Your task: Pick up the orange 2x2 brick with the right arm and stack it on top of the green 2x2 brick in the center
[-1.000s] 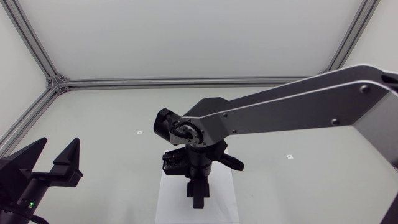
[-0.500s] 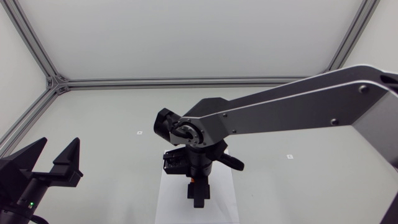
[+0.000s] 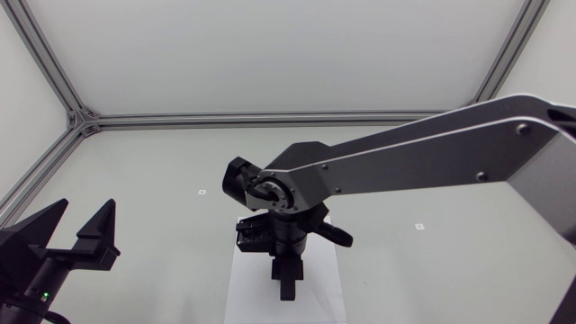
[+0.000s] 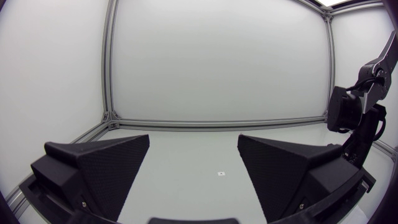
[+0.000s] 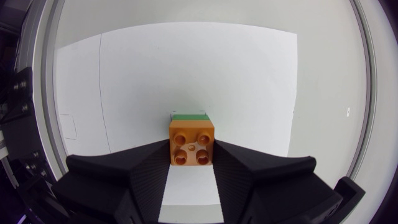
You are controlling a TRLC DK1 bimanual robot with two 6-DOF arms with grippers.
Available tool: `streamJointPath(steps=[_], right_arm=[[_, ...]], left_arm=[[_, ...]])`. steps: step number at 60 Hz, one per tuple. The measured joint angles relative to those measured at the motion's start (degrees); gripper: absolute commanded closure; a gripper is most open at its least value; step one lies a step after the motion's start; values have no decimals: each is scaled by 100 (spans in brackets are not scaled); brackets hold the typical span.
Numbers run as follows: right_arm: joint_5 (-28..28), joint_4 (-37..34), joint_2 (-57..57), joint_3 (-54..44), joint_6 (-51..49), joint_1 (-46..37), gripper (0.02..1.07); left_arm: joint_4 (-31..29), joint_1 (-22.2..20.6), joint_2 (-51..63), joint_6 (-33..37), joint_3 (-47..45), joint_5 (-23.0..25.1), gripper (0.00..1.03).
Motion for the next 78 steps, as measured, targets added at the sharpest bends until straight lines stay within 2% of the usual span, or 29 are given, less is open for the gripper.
streamJointPath(steps=[78], right_arm=[[-127,-4,-2,4,-52,42,66]], left_arm=[[2,-2,0,2,0,2,4]])
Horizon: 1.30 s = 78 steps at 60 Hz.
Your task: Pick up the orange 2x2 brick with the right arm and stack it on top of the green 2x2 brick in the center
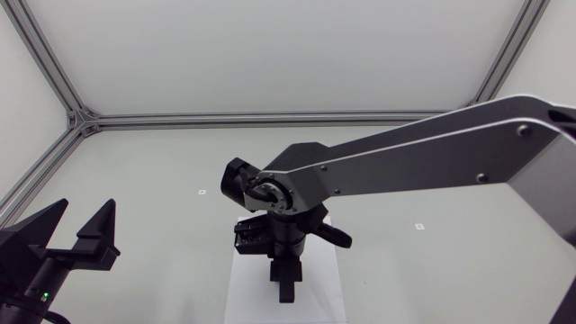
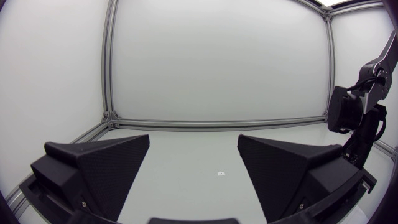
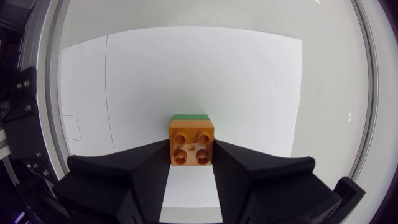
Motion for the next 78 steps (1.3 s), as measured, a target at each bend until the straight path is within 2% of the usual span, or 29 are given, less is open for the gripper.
streamJointPath(steps=[78], right_arm=[[-2,-24,-4,-4,-101,-39,66]], left_arm=[[0,2,0,-2,0,-2,4]])
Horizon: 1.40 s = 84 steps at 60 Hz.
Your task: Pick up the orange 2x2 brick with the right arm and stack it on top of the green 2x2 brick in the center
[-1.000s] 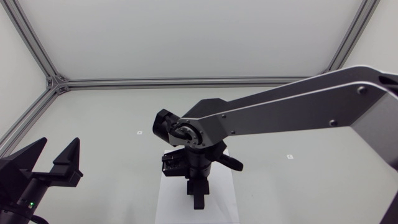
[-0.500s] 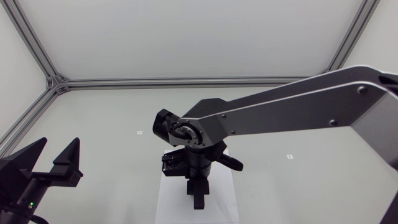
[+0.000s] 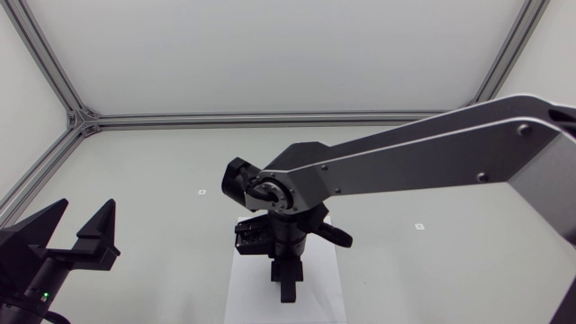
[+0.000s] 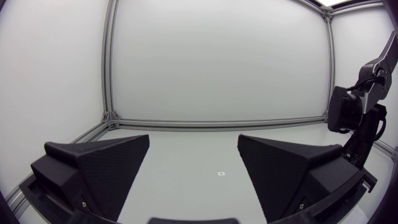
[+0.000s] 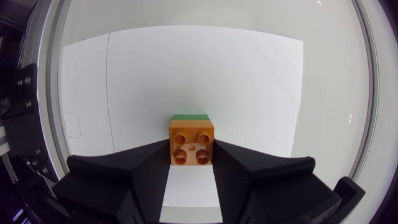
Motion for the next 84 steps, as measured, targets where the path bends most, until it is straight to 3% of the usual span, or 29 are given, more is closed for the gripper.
streamJointPath(steps=[4,15,32,56,84], right_arm=[[0,0,0,0,0,-4,66],[0,-4,0,0,0,-9,34],[0,-20,0,0,61,-9,7],[-22,-428,-175,83,201,-9,7],[-66,-988,-1580,391,654,-50,7]], left_arm=[[0,0,0,0,0,2,4],[-2,-2,0,2,0,2,4],[-2,-2,0,0,0,2,4],[-2,-2,0,2,0,0,4],[0,0,0,0,0,2,4]])
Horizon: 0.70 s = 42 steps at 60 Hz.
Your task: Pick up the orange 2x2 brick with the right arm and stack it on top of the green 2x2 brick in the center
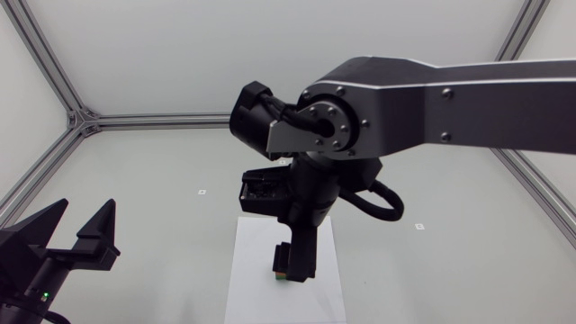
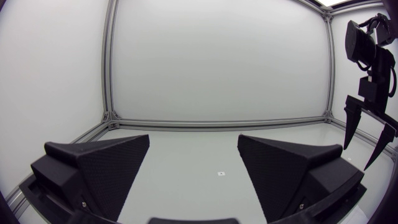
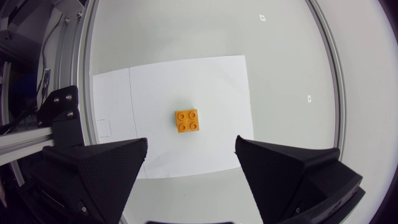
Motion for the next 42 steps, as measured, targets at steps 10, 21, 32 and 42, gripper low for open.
streamJointPath(steps=[10,21,32,42], right_arm=[[-26,-48,-710,0,267,-238,7],[-90,-31,-1272,-52,518,-702,7],[-142,81,-1862,-426,667,-1368,7],[-195,160,-2310,-815,688,-1860,7]], left_arm=[[-2,0,0,2,0,0,4],[0,-2,0,0,0,0,4],[0,0,0,2,0,-2,4],[-2,-2,0,0,0,0,4]])
